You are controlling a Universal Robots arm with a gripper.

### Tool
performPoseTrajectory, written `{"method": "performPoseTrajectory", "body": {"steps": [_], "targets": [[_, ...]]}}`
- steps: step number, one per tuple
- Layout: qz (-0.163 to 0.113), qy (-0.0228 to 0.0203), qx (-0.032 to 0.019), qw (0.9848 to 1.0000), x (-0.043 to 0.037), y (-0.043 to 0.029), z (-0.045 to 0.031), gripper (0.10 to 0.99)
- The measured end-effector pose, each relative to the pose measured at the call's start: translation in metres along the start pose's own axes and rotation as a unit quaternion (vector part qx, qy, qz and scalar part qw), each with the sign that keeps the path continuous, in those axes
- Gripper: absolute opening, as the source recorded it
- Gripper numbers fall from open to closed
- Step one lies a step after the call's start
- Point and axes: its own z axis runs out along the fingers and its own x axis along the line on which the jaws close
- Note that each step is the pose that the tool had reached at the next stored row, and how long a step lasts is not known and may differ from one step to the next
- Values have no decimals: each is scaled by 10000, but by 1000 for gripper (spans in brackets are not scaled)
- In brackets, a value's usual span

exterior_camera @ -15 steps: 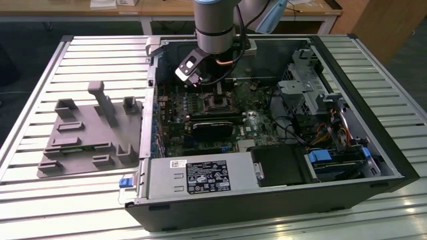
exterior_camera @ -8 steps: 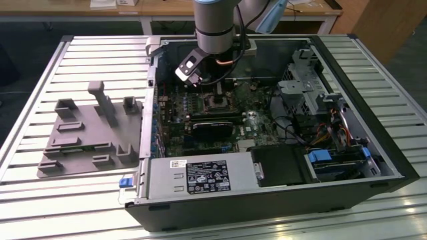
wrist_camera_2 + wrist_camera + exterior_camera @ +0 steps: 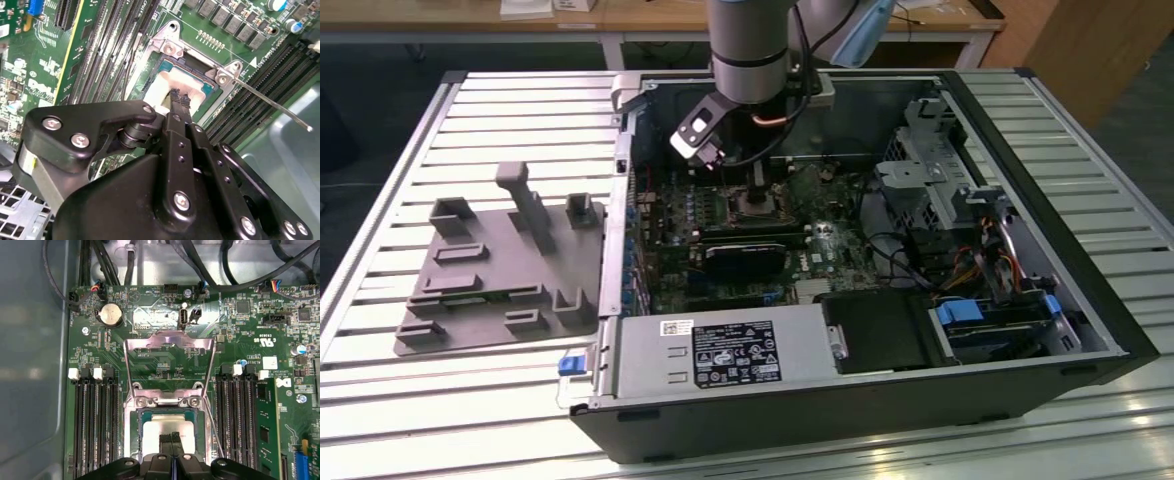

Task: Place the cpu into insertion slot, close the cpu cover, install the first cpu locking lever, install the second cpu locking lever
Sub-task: 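Place the cpu into insertion slot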

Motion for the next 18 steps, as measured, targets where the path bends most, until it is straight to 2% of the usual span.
{"method": "performPoseTrajectory", "body": {"steps": [13, 18], "targets": [[-1, 0, -2, 10000, 2, 29, -276, 102], [0, -4, -7, 10000, 3, 34, -326, 102]]}}
